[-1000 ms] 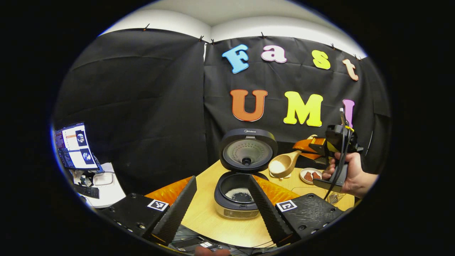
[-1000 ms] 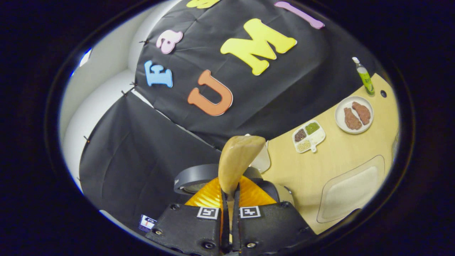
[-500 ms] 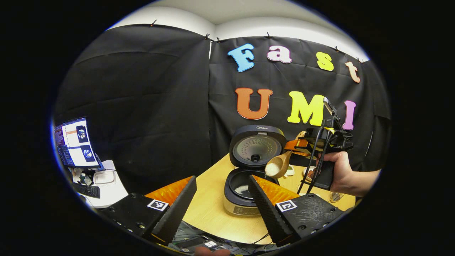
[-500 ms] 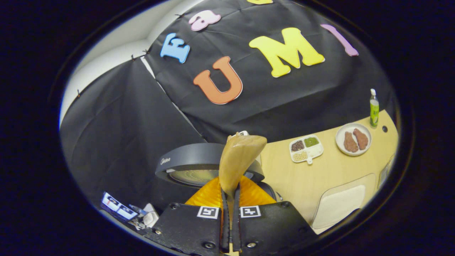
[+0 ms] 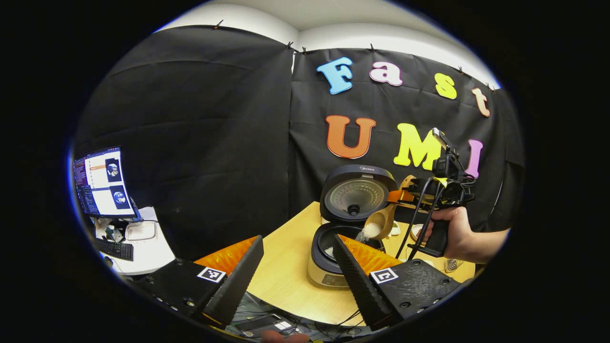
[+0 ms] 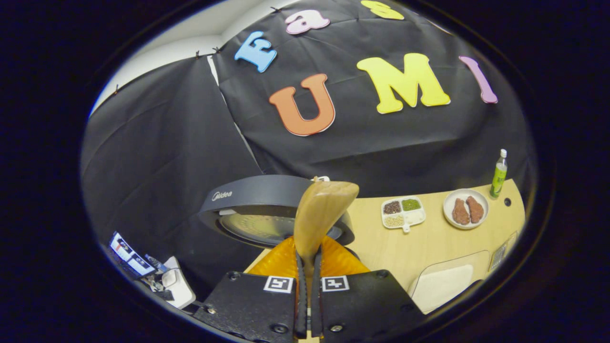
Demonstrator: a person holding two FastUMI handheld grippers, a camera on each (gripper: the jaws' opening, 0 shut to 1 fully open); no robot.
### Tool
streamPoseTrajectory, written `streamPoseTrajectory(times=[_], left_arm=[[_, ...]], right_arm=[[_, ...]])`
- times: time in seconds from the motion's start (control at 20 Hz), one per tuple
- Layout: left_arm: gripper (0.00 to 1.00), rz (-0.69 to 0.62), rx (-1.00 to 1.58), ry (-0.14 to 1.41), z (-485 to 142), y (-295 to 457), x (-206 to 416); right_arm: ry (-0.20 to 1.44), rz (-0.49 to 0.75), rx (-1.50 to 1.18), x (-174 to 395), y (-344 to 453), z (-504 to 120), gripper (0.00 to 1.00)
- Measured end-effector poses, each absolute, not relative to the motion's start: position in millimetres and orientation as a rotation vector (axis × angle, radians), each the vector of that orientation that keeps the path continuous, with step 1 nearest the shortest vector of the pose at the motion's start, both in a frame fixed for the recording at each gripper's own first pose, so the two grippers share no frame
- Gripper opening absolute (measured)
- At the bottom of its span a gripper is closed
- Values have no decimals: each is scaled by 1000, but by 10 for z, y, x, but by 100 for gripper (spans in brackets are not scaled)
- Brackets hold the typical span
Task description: Close the left gripper, press the button to open the rice cooker; take a wooden spoon from the chopstick holder with the right hand, scoop a spoonful of rice and pour it into the rice cooker, then put the wooden spoon back into the chopstick holder.
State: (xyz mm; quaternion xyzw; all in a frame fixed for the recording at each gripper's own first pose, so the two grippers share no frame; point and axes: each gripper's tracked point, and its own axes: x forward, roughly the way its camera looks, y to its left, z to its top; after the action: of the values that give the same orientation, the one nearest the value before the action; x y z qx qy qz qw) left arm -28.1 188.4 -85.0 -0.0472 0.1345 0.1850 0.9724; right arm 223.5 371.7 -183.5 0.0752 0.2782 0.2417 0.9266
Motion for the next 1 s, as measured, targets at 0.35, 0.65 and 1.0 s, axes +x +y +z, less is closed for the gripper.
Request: streamPoseTrajectory(times=[0.35,0.65,1.0], left_arm=[[95,396,-127,274,-910,1999,-307],[95,412,-128,267,-909,2048,-345],[95,414,-133,251,-869,2070,-343]], right_arm=[[486,516,-3,2206,3801,-1775,8],[392,564,-148,2150,3923,-1706,8],[248,642,-361,1993,4104,-1574,8]])
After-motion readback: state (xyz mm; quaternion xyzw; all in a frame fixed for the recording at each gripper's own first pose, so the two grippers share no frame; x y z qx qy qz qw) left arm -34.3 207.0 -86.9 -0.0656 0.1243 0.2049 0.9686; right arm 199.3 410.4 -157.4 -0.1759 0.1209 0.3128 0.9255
